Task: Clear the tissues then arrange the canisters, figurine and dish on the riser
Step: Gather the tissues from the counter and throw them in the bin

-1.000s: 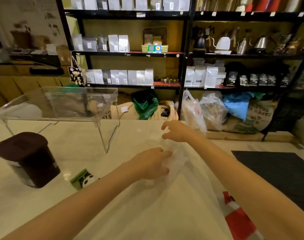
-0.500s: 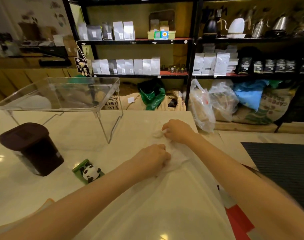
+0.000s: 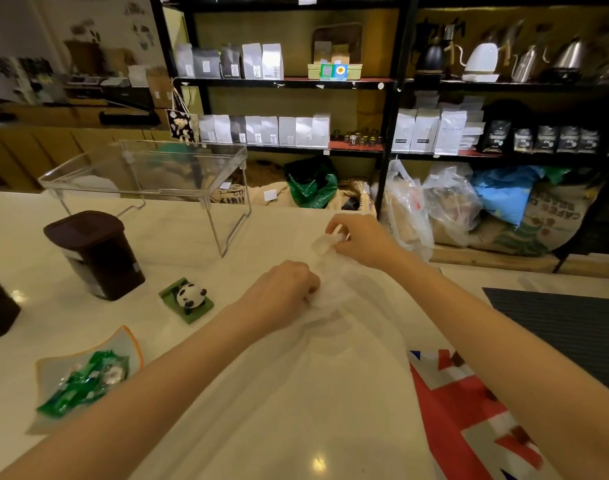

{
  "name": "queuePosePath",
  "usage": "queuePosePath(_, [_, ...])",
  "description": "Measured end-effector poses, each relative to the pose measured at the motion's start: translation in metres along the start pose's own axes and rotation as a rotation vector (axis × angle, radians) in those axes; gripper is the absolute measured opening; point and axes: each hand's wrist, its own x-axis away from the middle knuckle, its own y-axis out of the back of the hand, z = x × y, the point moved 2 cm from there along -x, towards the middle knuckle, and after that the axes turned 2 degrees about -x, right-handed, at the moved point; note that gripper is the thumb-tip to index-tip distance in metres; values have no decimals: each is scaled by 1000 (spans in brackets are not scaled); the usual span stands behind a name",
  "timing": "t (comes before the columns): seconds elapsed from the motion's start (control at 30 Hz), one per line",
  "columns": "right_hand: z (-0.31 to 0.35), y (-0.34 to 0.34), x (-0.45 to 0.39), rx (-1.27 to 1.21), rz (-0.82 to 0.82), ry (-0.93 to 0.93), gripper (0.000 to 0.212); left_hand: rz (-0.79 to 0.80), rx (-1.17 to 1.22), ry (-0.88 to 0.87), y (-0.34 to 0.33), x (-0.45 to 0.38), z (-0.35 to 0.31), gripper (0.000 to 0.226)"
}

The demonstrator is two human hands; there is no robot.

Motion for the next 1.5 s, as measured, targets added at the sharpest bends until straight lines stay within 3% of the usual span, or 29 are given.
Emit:
queuePosePath(0.2, [41, 23, 49, -43, -68, 39, 30, -83, -14, 6, 23, 40, -6, 18])
queuePosePath(0.37, [80, 23, 104, -106, -177, 13, 29, -60, 0, -19, 40, 99, -13, 9])
queuePosePath(0.57, [138, -15, 191, -212, -217, -9, 28, -43, 77, -112, 43, 196, -15, 20])
queuePosePath(0.73, [186, -45, 276, -338, -277, -88, 26, -30, 142, -216, 31, 282, -15, 9])
queuePosePath(0.83, [208, -67, 319, -370, -254, -136, 27, 1, 235, -225, 11, 324, -10, 26])
queuePosePath(1.07, [201, -150, 372, -309, -61, -231, 27, 263, 334, -64, -91, 374, 11, 18])
queuePosePath(1.27, [117, -282, 398, -326, 19, -465, 22, 415, 335, 89, -225, 382, 36, 8])
queuePosePath(1.4, [48, -391, 421, -327, 54, -642, 23, 455, 380, 218, -333, 387, 58, 49])
queuePosePath(1.5, [2, -472, 442, -295, 99, -721, 24, 424, 448, 283, -415, 387, 71, 38])
